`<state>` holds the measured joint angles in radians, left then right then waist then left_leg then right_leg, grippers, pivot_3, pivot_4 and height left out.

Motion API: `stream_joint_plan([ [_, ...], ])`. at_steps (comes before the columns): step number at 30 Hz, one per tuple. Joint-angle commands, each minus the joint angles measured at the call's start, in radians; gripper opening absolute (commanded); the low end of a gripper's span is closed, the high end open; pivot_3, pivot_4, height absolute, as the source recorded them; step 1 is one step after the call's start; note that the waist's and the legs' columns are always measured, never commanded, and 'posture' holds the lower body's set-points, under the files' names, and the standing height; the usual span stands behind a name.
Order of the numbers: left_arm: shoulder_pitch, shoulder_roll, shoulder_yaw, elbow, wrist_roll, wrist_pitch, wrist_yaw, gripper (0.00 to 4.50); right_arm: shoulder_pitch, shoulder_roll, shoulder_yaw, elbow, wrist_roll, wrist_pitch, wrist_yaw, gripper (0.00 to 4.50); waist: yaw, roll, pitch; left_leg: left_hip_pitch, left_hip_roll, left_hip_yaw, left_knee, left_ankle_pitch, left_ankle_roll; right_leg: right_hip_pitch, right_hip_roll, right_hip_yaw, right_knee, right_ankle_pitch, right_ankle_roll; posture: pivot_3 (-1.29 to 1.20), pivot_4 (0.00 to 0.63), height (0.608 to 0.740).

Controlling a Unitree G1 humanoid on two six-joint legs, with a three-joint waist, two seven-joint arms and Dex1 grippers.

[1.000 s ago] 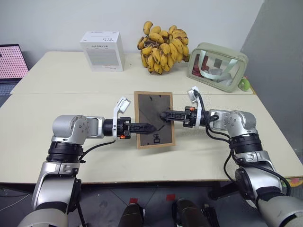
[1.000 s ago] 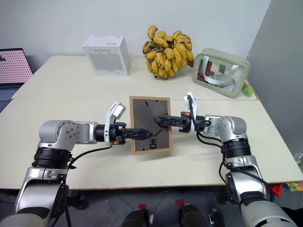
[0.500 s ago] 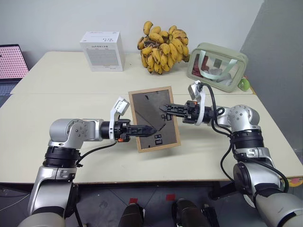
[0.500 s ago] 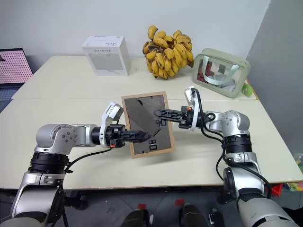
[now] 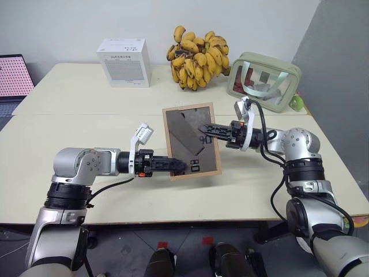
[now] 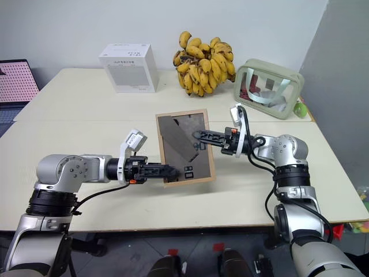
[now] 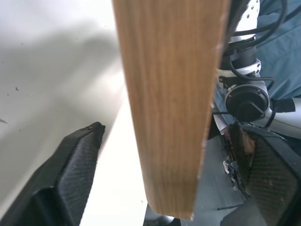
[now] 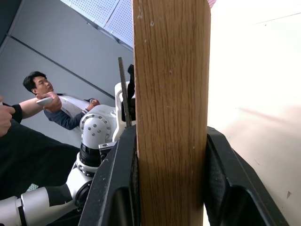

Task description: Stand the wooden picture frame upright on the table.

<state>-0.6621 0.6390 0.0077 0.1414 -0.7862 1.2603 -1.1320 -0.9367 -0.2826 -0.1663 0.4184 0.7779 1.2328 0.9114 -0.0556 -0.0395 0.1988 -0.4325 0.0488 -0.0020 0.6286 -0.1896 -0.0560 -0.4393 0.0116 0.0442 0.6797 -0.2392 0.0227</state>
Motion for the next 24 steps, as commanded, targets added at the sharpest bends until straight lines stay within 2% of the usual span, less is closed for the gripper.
stream_joint_plan([
  [1, -0.014, -0.026, 0.034, 0.007, -0.017, -0.014, 0.022, 3.85, -0.031, 0.005, -0.028, -0.035, 0.041, -0.001, 0.006, 1.27, 0.0, 0.0, 0.0, 0.0, 0.0, 0.0, 0.0, 0.0, 0.0, 0.0, 0.0, 0.0, 0.0, 0.0, 0.0, 0.0, 0.15, 0.74],
  [11, -0.012, -0.054, 0.063, -0.023, -0.064, 0.025, 0.056, 1.77, -0.028, 0.014, -0.031, -0.031, 0.039, -0.008, -0.003, 1.27, 0.0, 0.0, 0.0, 0.0, 0.0, 0.0, 0.0, 0.0, 0.0, 0.0, 0.0, 0.0, 0.0, 0.0, 0.0, 0.0, 0.15, 0.74],
  [18, -0.017, -0.043, 0.05, -0.021, -0.061, 0.03, 0.086, 1.28, -0.017, 0.003, -0.002, -0.045, 0.018, -0.048, 0.019, 1.27, 0.0, 0.0, 0.0, 0.0, 0.0, 0.0, 0.0, 0.0, 0.0, 0.0, 0.0, 0.0, 0.0, 0.0, 0.0, 0.0, 0.15, 0.74],
  [20, -0.007, -0.028, 0.031, -0.033, -0.058, 0.019, 0.063, 1.28, -0.015, -0.01, -0.002, -0.054, 0.029, -0.032, 0.03, 1.98, 0.0, 0.0, 0.0, 0.0, 0.0, 0.0, 0.0, 0.0, 0.0, 0.0, 0.0, 0.0, 0.0, 0.0, 0.0, 0.0, 0.15, 0.74],
  [24, -0.011, -0.023, 0.036, -0.024, -0.062, 0.019, 0.066, 1.28, -0.003, -0.082, -0.005, -0.057, 0.028, -0.013, 0.052, 2.84, 0.0, 0.0, 0.0, 0.0, 0.0, 0.0, 0.0, 0.0, 0.0, 0.0, 0.0, 0.0, 0.0, 0.0, 0.0, 0.0, 0.15, 0.74],
])
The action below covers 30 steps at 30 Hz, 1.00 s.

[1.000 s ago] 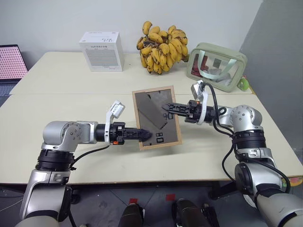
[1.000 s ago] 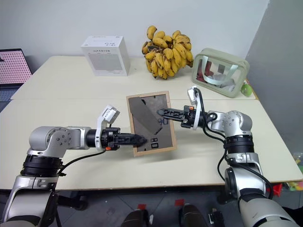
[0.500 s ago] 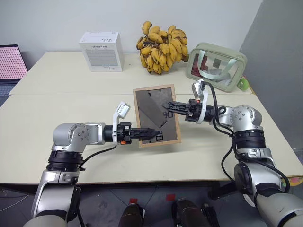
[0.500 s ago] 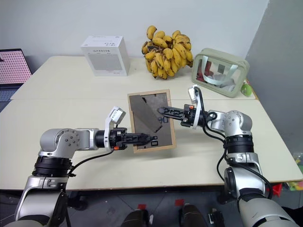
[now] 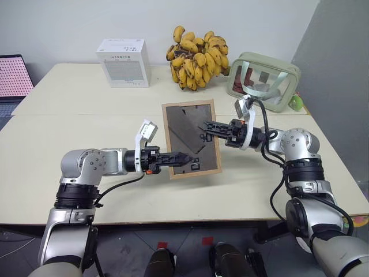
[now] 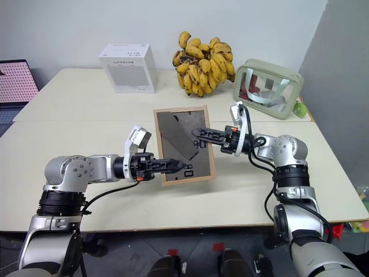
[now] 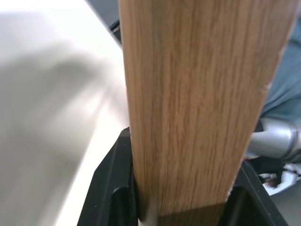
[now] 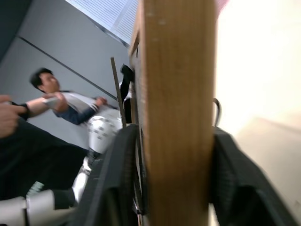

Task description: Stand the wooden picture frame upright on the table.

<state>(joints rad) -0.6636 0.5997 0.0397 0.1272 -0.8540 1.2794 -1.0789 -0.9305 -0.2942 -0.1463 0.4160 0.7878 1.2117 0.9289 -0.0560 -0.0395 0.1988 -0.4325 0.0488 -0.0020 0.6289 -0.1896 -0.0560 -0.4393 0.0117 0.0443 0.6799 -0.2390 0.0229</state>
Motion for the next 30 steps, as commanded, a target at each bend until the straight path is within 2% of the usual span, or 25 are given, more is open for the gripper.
stream_joint_plan([
  [1, -0.011, 0.017, 0.008, -0.005, 0.007, -0.001, 0.016, 1.28, 0.002, -0.108, -0.024, -0.065, 0.023, 0.021, 0.052, 3.06, 0.001, 0.0, 0.0, 0.0, 0.0, 0.0, 0.0, 0.0, 0.0, 0.0, 0.0, 0.0, 0.0, 0.0, 0.0, 0.0, 0.15, 0.74],
  [5, -0.006, 0.022, 0.019, 0.009, 0.0, 0.003, 0.015, 1.28, 0.051, -0.244, -0.005, -0.125, 0.036, 0.068, 0.109, 3.89, 0.014, 0.0, 0.0, 0.0, 0.0, 0.0, 0.0, 0.0, 0.0, 0.0, 0.0, 0.0, -0.001, 0.0, 0.0, 0.0, 0.15, 0.74],
  [8, -0.006, 0.023, 0.026, 0.016, -0.003, 0.0, 0.019, 1.28, 0.111, -0.356, 0.053, -0.212, -0.01, 0.017, 0.156, 4.45, 0.014, 0.0, 0.0, 0.0, 0.0, 0.0, 0.0, 0.0, 0.0, 0.0, 0.0, 0.0, -0.001, 0.0, 0.0, 0.0, 0.15, 0.74],
  [10, -0.005, 0.023, 0.033, 0.019, -0.003, -0.002, 0.026, 1.28, 0.127, -0.414, 0.062, -0.261, -0.018, -0.012, 0.182, 4.45, 0.014, 0.0, 0.0, 0.0, 0.0, 0.0, 0.0, 0.0, 0.0, 0.0, 0.0, 0.0, -0.001, 0.0, 0.0, 0.0, 0.15, 0.74],
  [13, 0.002, 0.023, 0.034, 0.029, 0.003, -0.007, 0.032, 1.28, 0.063, -0.433, 0.015, -0.277, 0.042, 0.045, 0.176, 4.45, 0.003, 0.0, 0.0, 0.0, 0.0, 0.001, 0.0, 0.0, 0.0, 0.0, 0.0, 0.001, -0.001, 0.0, 0.0, 0.0, 0.15, 0.74],
  [16, 0.001, 0.011, 0.03, 0.033, 0.003, -0.009, 0.042, 1.28, 0.037, -0.355, 0.04, -0.447, 0.071, 0.024, 0.115, 4.45, -0.007, 0.0, 0.0, 0.001, 0.0, 0.001, 0.001, 0.0, 0.0, 0.0, 0.0, 0.001, 0.0, 0.0, 0.001, 0.0, 0.15, 0.74],
  [20, -0.026, -0.009, 0.022, 0.039, 0.004, -0.004, 0.051, 1.28, 0.034, -0.224, 0.15, -0.563, -0.02, -0.095, 0.017, 4.45, -0.009, 0.0, 0.0, 0.001, 0.003, -0.002, 0.0, 0.0, 0.0, 0.0, 0.004, 0.0, 0.001, 0.0, 0.0, 0.0, 0.15, 0.74],
  [24, -0.044, -0.007, 0.012, 0.045, 0.014, -0.007, 0.045, 1.28, 0.0, -0.16, 0.302, -0.471, -0.226, -0.299, -0.053, 4.45, 0.0, 0.0, 0.0, 0.0, 0.001, -0.001, 0.001, 0.0, 0.0, 0.0, 0.002, 0.0, 0.0, 0.0, 0.001, 0.0, 0.15, 0.74],
  [30, -0.032, -0.001, 0.016, 0.024, 0.014, -0.002, 0.043, 1.28, -0.018, -0.139, 0.317, -0.402, -0.286, -0.376, -0.048, 4.45, 0.014, 0.0, 0.0, -0.001, -0.001, 0.001, 0.001, 0.0, 0.0, 0.0, -0.001, 0.001, -0.001, 0.001, 0.002, 0.0, 0.15, 0.74],
])
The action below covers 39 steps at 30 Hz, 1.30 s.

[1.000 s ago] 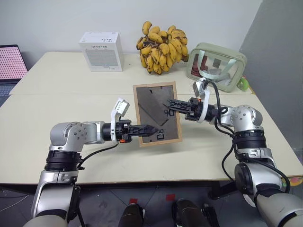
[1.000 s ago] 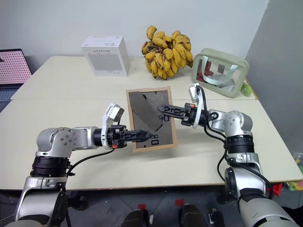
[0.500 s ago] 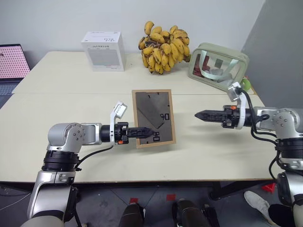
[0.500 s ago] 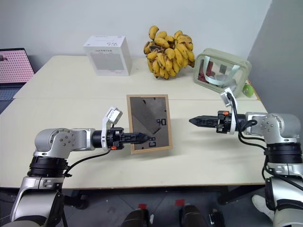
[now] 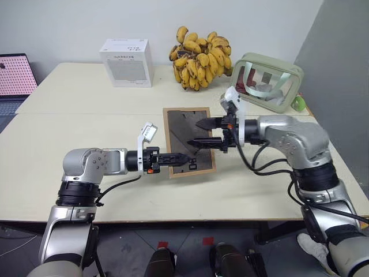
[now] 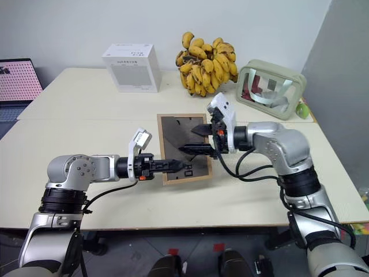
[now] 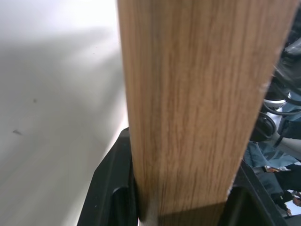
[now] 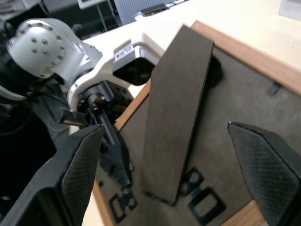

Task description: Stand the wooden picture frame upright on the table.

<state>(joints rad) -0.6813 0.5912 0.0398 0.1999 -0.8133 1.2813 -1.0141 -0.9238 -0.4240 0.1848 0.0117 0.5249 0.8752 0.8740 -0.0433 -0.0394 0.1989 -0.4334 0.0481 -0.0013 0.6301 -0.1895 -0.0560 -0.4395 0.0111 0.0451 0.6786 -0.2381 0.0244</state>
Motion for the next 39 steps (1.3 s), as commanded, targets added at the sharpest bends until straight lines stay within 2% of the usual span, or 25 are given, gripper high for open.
stream_joint_plan([
  [1, -0.01, 0.009, 0.015, -0.05, -0.024, -0.008, -0.023, 1.28, -0.024, -0.006, -0.011, -0.007, -0.021, -0.037, 0.011, 4.45, 0.002, 0.0, 0.0, 0.0, 0.0, 0.0, 0.0, 0.0, 0.0, 0.0, 0.0, 0.0, 0.0, 0.0, 0.0, 0.0, 0.15, 0.74],
  [6, -0.002, 0.002, 0.021, -0.05, -0.023, -0.011, -0.014, 1.28, -0.005, 0.029, 0.036, -0.102, -0.005, -0.024, 0.037, 4.45, 0.002, 0.0, 0.0, 0.0, 0.001, -0.001, 0.0, 0.0, 0.0, 0.0, 0.001, -0.001, 0.001, 0.0, 0.0, 0.0, 0.15, 0.74],
  [13, 0.006, 0.001, 0.015, -0.058, -0.012, -0.032, -0.019, 1.28, 0.059, 0.017, 0.118, -0.192, -0.045, -0.063, 0.073, 4.45, 0.002, 0.0, 0.0, 0.001, 0.001, -0.001, 0.0, 0.0, 0.0, 0.0, 0.001, -0.001, 0.001, 0.0, 0.0, 0.0, 0.15, 0.74],
  [17, 0.027, 0.013, 0.019, -0.074, -0.017, -0.027, -0.024, 1.28, 0.089, -0.025, 0.001, -0.242, 0.101, 0.045, 0.131, 4.45, 0.003, 0.0, 0.0, 0.0, 0.001, -0.001, 0.0, 0.0, 0.0, 0.0, 0.001, -0.001, 0.001, 0.0, 0.0, 0.0, 0.15, 0.74],
  [21, 0.04, 0.021, 0.022, -0.077, -0.019, -0.021, -0.03, 1.28, 0.104, -0.11, -0.073, -0.256, 0.179, 0.101, 0.192, 4.45, 0.006, 0.0, 0.0, 0.0, 0.001, -0.001, 0.0, 0.0, 0.0, 0.0, 0.001, -0.001, 0.001, 0.0, 0.0, 0.0, 0.15, 0.74],
  [26, 0.037, 0.014, 0.03, -0.078, -0.038, 0.009, -0.024, 1.28, 0.142, -0.221, -0.098, -0.214, 0.098, 0.003, 0.201, 4.45, 0.009, 0.0, 0.0, 0.001, 0.001, -0.001, 0.0, 0.0, 0.0, 0.0, 0.001, -0.001, 0.001, 0.0, 0.0, 0.0, 0.15, 0.74],
  [27, 0.036, 0.013, 0.036, -0.078, -0.045, 0.02, -0.021, 1.28, 0.158, -0.244, -0.103, -0.203, 0.067, -0.055, 0.209, 4.45, 0.009, 0.0, 0.0, 0.001, 0.001, -0.001, 0.0, 0.0, 0.0, 0.0, 0.001, -0.001, 0.001, 0.0, 0.0, 0.0, 0.15, 0.74],
  [28, 0.03, 0.009, 0.053, -0.072, -0.064, 0.049, -0.015, 1.28, 0.194, -0.272, -0.112, -0.178, -0.007, -0.206, 0.215, 4.45, 0.009, 0.0, 0.0, 0.001, 0.001, -0.001, 0.0, 0.0, 0.0, 0.0, 0.001, -0.001, 0.001, 0.0, 0.0, 0.0, 0.15, 0.74],
  [29, 0.023, 0.001, 0.076, -0.061, -0.082, 0.08, 0.0, 1.28, 0.246, -0.304, -0.113, -0.133, -0.125, -0.466, 0.222, 4.45, 0.01, 0.0, 0.0, 0.001, 0.001, -0.001, 0.0, 0.0, 0.0, 0.001, 0.001, -0.001, 0.001, 0.0, 0.0, 0.0, 0.15, 0.74],
  [31, 0.002, -0.014, 0.118, -0.042, -0.123, 0.165, 0.025, 1.28, 0.338, -0.388, -0.064, 0.06, -0.464, -1.193, 0.103, 4.45, 0.015, -0.001, -0.001, 0.001, 0.001, -0.001, 0.0, 0.0, 0.0, 0.001, 0.001, -0.001, 0.0, 0.0, 0.0, 0.0, 0.15, 0.74],
  [33, -0.02, -0.034, 0.151, -0.025, -0.15, 0.24, 0.056, 1.28, 0.341, -0.409, -0.033, 0.258, -0.685, -1.673, -0.05, 4.45, 0.013, -0.001, -0.001, 0.001, -0.001, 0.0, 0.0, 0.0, 0.0, 0.002, 0.0, -0.001, -0.004, 0.0, 0.001, 0.0, 0.15, 0.74],
  [35, -0.034, -0.053, 0.182, -0.014, -0.164, 0.295, 0.084, 1.28, 0.293, -0.382, -0.027, 0.409, -0.808, -1.911, -0.175, 4.45, 0.006, -0.001, -0.001, 0.001, -0.001, 0.002, 0.0, 0.0, 0.0, 0.002, -0.001, 0.001, -0.004, 0.001, 0.002, 0.0, 0.15, 0.74],
  [37, -0.047, -0.063, 0.198, 0.002, -0.191, 0.327, 0.102, 1.28, 0.225, -0.353, -0.011, 0.511, -1.036, -2.035, -0.385, 4.45, -0.016, -0.001, 0.0, 0.002, -0.001, 0.003, 0.0, 0.0, 0.0, 0.002, -0.001, 0.002, -0.002, 0.001, 0.003, 0.0, 0.15, 0.74],
  [39, -0.05, -0.06, 0.188, 0.009, -0.22, 0.333, 0.12, 1.28, 0.163, -0.312, -0.003, 0.584, -1.171, -2.124, -0.525, 4.45, -0.032, -0.001, 0.0, 0.002, -0.001, 0.003, 0.001, 0.001, -0.002, 0.0, -0.001, 0.004, 0.001, 0.002, 0.003, 0.0, 0.15, 0.74],
])
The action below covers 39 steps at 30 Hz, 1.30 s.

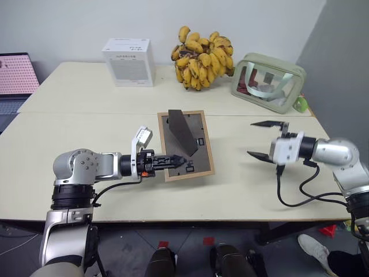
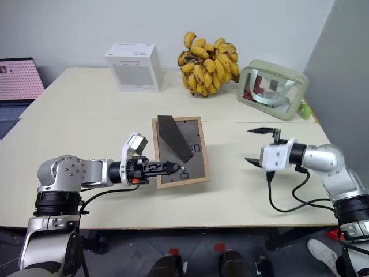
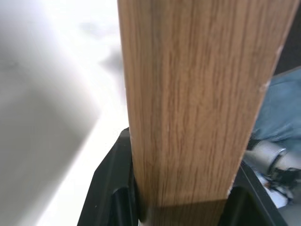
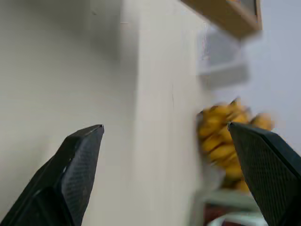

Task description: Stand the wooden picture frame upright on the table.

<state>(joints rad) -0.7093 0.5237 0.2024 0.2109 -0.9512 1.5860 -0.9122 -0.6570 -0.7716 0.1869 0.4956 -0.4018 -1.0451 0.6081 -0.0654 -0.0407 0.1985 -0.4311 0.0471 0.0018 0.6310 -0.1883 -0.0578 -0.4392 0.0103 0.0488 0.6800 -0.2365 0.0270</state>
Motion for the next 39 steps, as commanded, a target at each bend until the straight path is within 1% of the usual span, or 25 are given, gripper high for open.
stream_joint_plan([
  [1, -0.025, 0.01, 0.018, 0.009, -0.106, 0.028, 0.03, 1.28, -0.139, 0.05, 0.019, 0.11, -0.353, -0.197, -0.371, 4.45, -0.013, 0.0, 0.0, 0.001, 0.0, -0.001, -0.001, 0.001, -0.002, 0.0, 0.001, 0.0, 0.001, 0.0, 0.0, 0.0, 0.15, 0.74],
  [4, -0.028, 0.017, -0.017, 0.018, -0.193, 0.028, 0.068, 1.28, -0.24, 0.111, 0.08, 0.153, -0.536, -0.163, -0.608, 4.45, -0.019, 0.0, 0.0, 0.005, 0.001, -0.004, -0.003, 0.004, -0.005, 0.002, 0.002, -0.001, 0.003, 0.001, -0.002, 0.0, 0.15, 0.74],
  [7, -0.023, 0.029, -0.044, 0.021, -0.256, 0.028, 0.113, 1.28, -0.31, 0.132, 0.114, 0.176, -0.623, -0.15, -0.786, 4.45, -0.015, 0.0, 0.0, 0.005, 0.001, -0.005, -0.003, 0.005, -0.007, 0.002, 0.002, -0.001, 0.004, 0.001, -0.003, 0.0, 0.15, 0.74],
  [9, -0.017, 0.036, -0.051, 0.026, -0.284, 0.028, 0.138, 1.28, -0.338, 0.133, 0.144, 0.183, -0.662, -0.161, -0.873, 4.45, -0.013, 0.0, 0.0, 0.005, 0.0, -0.004, -0.003, 0.005, -0.006, 0.003, 0.001, 0.0, 0.004, 0.001, -0.003, 0.0, 0.15, 0.74],
  [14, -0.015, 0.04, -0.055, 0.041, -0.347, 0.028, 0.196, 1.28, -0.384, 0.128, 0.224, 0.192, -0.724, -0.189, -1.006, 4.45, 0.001, 0.0, 0.0, 0.005, -0.001, -0.004, -0.003, 0.005, -0.006, 0.005, 0.0, -0.001, 0.001, 0.001, -0.003, 0.0, 0.15, 0.74],
  [15, -0.013, 0.041, -0.057, 0.039, -0.357, 0.028, 0.204, 1.28, -0.397, 0.126, 0.241, 0.202, -0.732, -0.196, -1.017, 4.09, 0.004, 0.0, 0.0, 0.005, -0.001, -0.004, -0.003, 0.005, -0.006, 0.004, 0.0, -0.001, 0.001, 0.001, -0.003, 0.0, 0.15, 0.74],
  [16, -0.012, 0.042, -0.058, 0.037, -0.364, 0.028, 0.21, 1.28, -0.406, 0.125, 0.253, 0.21, -0.737, -0.201, -1.024, 4.08, 0.008, 0.0, 0.0, 0.005, -0.001, -0.004, -0.003, 0.005, -0.006, 0.004, 0.0, -0.001, 0.001, 0.001, -0.003, 0.0, 0.15, 0.74],
  [17, -0.009, 0.044, -0.06, 0.03, -0.372, 0.028, 0.216, 1.28, -0.415, 0.123, 0.269, 0.219, -0.747, -0.2, -1.036, 3.7, 0.008, 0.0, 0.0, 0.005, -0.001, -0.004, -0.003, 0.005, -0.006, 0.004, 0.0, -0.001, 0.001, 0.001, -0.003, 0.0, 0.15, 0.74],
  [19, -0.003, 0.046, -0.06, 0.019, -0.389, 0.028, 0.227, 1.28, -0.437, 0.119, 0.292, 0.238, -0.762, -0.194, -1.068, 3.31, 0.009, 0.0, 0.0, 0.005, -0.001, -0.004, -0.003, 0.005, -0.005, 0.004, 0.0, -0.001, 0.001, 0.001, -0.003, 0.0, 0.15, 0.74],
  [20, -0.002, 0.046, -0.06, 0.017, -0.394, 0.028, 0.233, 1.28, -0.447, 0.117, 0.301, 0.247, -0.769, -0.19, -1.087, 3.04, 0.009, 0.0, 0.0, 0.005, -0.001, -0.004, -0.003, 0.005, -0.005, 0.004, 0.0, -0.001, 0.001, 0.001, -0.003, 0.0, 0.15, 0.74],
  [24, 0.01, 0.049, -0.057, -0.005, -0.404, 0.028, 0.242, 1.28, -0.477, 0.109, 0.335, 0.278, -0.783, -0.182, -1.133, 2.24, 0.009, 0.0, 0.0, 0.005, -0.001, -0.004, -0.003, 0.005, -0.005, 0.005, 0.0, -0.001, 0.001, 0.001, -0.003, 0.0, 0.15, 0.74],
  [25, 0.014, 0.049, -0.053, -0.014, -0.404, 0.028, 0.241, 1.28, -0.482, 0.106, 0.341, 0.281, -0.786, -0.184, -1.143, 2.14, 0.009, 0.0, 0.0, 0.005, -0.001, -0.004, -0.003, 0.005, -0.005, 0.005, 0.0, -0.001, 0.001, 0.001, -0.003, 0.0, 0.15, 0.74],
  [27, 0.027, 0.049, -0.042, -0.047, -0.397, 0.028, 0.228, 1.99, -0.49, 0.098, 0.35, 0.287, -0.782, -0.193, -1.158, 1.64, 0.009, 0.0, 0.0, 0.005, -0.001, -0.004, -0.003, 0.005, -0.005, 0.005, 0.0, -0.001, 0.001, 0.001, -0.003, 0.0, 0.15, 0.74],
  [28, 0.031, 0.049, -0.038, -0.055, -0.396, 0.028, 0.224, 2.19, -0.494, 0.094, 0.353, 0.29, -0.779, -0.197, -1.163, 1.42, 0.009, 0.0, 0.0, 0.005, -0.001, -0.004, -0.003, 0.005, -0.005, 0.005, 0.0, -0.001, 0.001, 0.001, -0.003, 0.0, 0.15, 0.74],
  [29, 0.036, 0.051, -0.034, -0.06, -0.393, 0.028, 0.222, 2.38, -0.497, 0.09, 0.352, 0.299, -0.763, -0.209, -1.161, 1.31, 0.009, 0.0, 0.0, 0.005, -0.001, -0.004, -0.003, 0.005, -0.005, 0.005, 0.0, -0.001, 0.001, 0.001, -0.003, 0.0, 0.15, 0.74],
  [31, 0.038, 0.051, -0.017, -0.046, -0.379, 0.025, 0.236, 2.77, -0.498, 0.074, 0.347, 0.299, -0.73, -0.243, -1.152, 1.27, 0.009, 0.0, 0.0, 0.005, -0.001, -0.004, -0.003, 0.005, -0.005, 0.005, 0.0, -0.001, 0.001, 0.001, -0.003, 0.0, 0.15, 0.74],
  [33, 0.033, 0.052, 0.01, -0.023, -0.377, 0.021, 0.25, 3.25, -0.493, 0.06, 0.342, 0.299, -0.697, -0.281, -1.135, 1.27, 0.009, 0.0, 0.0, 0.005, -0.001, -0.004, -0.003, 0.006, -0.005, 0.005, 0.0, -0.002, 0.001, 0.001, -0.003, 0.0, 0.15, 0.74],
  [36, 0.039, 0.079, 0.063, -0.026, -0.387, 0.025, 0.265, 3.81, -0.488, 0.044, 0.34, 0.31, -0.645, -0.347, -1.099, 1.27, 0.008, 0.0, 0.0, 0.005, -0.001, -0.004, -0.003, 0.006, -0.004, 0.006, 0.0, -0.002, 0.001, 0.001, -0.003, 0.0, 0.15, 0.74],
  [39, 0.047, 0.12, 0.135, -0.024, -0.4, 0.021, 0.281, 4.33, -0.503, 0.055, 0.351, 0.409, -0.54, -0.409, -1.016, 1.27, 0.004, 0.0, 0.0, 0.006, -0.001, -0.004, -0.003, 0.006, -0.004, 0.006, 0.0, -0.001, 0.001, 0.001, -0.003, 0.0, 0.15, 0.74],
])
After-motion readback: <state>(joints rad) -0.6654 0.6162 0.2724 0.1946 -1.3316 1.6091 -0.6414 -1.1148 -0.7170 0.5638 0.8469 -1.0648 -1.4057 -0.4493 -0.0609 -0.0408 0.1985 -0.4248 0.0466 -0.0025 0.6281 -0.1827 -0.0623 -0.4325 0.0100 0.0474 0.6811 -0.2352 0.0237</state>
